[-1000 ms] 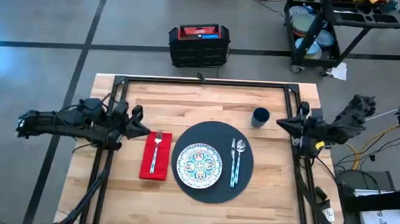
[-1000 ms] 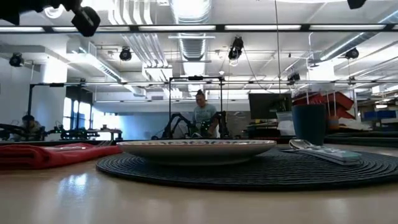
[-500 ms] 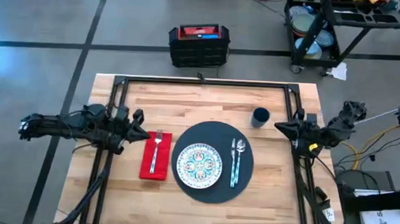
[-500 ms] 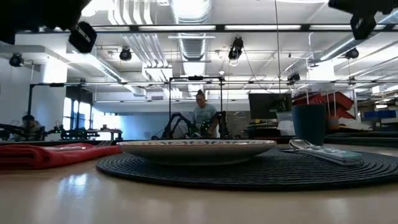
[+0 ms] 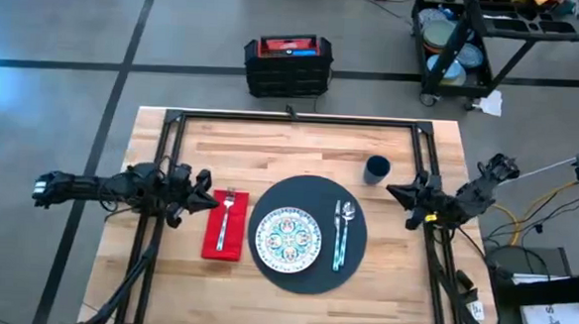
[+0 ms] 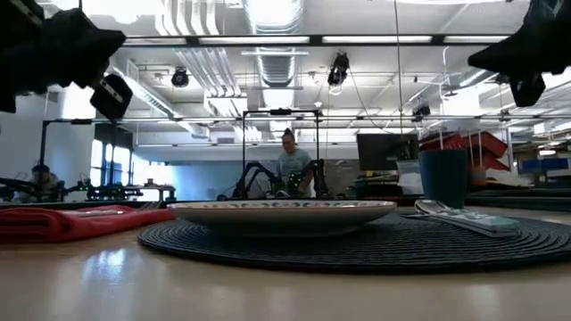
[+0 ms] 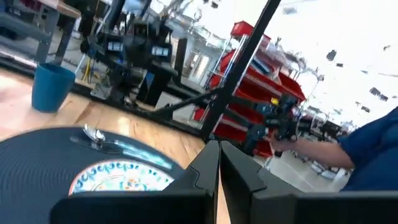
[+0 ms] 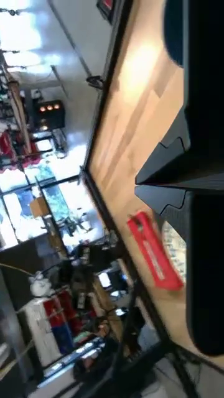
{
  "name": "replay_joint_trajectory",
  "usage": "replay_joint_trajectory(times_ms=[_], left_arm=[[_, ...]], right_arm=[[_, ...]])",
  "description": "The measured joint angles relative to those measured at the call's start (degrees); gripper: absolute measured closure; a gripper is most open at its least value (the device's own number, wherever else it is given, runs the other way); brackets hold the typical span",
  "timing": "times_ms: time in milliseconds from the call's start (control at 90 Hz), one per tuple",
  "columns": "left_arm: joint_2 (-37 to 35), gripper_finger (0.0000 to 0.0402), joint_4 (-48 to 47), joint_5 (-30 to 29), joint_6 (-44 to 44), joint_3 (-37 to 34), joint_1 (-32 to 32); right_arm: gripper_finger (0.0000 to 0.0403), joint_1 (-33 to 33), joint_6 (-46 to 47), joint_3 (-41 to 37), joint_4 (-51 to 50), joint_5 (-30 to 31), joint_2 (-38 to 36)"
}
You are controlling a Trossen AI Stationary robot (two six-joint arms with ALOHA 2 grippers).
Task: Set table place
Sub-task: Return to Home Position
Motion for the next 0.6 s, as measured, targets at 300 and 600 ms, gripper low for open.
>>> replay_joint_trajectory(times_ms=[300, 600], left_arm=[[-8.0, 0.0402, -7.7, 1.1, 0.5, 0.1, 0.1], [-8.3, 0.0402, -8.8, 0.9, 5.6, -0.1, 0.6]], right_arm=[[0.0403, 0.0, 2.8, -4.4, 1.4, 2.7, 0.0], [0.0403, 0.4, -9.4, -9.2, 15.6, 2.3, 0.0]])
